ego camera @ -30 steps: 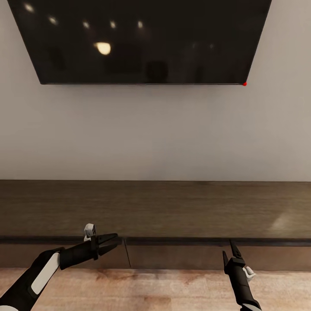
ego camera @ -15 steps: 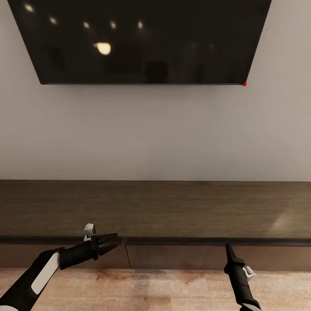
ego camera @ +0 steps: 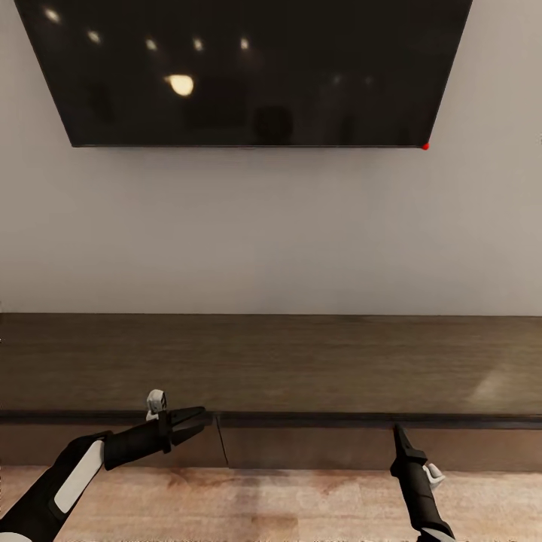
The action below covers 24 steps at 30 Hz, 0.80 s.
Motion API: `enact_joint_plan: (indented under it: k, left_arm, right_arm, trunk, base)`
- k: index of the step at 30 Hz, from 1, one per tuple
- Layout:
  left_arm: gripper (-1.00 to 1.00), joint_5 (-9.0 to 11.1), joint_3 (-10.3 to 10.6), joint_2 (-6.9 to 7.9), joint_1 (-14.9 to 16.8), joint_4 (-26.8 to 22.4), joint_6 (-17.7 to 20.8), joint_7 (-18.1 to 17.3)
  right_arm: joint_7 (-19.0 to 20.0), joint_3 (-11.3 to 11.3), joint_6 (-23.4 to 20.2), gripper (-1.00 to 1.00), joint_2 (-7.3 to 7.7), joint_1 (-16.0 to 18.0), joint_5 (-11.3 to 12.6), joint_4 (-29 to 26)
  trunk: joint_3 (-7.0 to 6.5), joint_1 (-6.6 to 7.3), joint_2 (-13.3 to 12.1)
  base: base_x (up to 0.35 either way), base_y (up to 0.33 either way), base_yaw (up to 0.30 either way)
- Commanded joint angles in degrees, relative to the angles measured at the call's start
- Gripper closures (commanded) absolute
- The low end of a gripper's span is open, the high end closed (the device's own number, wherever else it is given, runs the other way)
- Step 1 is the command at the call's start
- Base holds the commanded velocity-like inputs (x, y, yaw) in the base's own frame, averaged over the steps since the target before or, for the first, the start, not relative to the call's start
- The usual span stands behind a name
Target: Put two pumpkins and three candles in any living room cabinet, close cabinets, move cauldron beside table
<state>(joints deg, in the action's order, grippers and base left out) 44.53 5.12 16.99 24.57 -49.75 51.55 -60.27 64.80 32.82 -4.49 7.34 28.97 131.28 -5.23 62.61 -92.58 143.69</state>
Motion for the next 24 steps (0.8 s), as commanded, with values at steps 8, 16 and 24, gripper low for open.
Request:
enact_joint_plan:
  k: [8, 16, 24]
  left_arm:
    - [-1.00, 0.3, 0.2, 0.06, 0.0, 0.0, 0.3, 0.0]
    - [-1.00, 0.3, 0.2, 0.06, 0.0, 0.0, 0.3, 0.0]
    - [-1.00, 0.3, 0.2, 0.06, 0.0, 0.0, 0.3, 0.0]
  right_arm:
    - [-0.2, 0.8, -0.6, 1.00, 0.04, 0.0, 0.7, 0.2]
    - [-0.2, 0.8, -0.6, 1.00, 0.04, 0.0, 0.7, 0.2]
    - [-0.2, 0.8, -0.6, 1.00, 0.12, 0.0, 0.7, 0.2]
  trunk:
    - [0.07, 0.01, 0.0]
    - [0.07, 0.01, 0.0]
    - [0.07, 0.01, 0.0]
  base:
    - [-0.223, 0.000, 0.000]
    - [-0.258, 0.000, 0.000]
    - [-0.237, 0.000, 0.000]
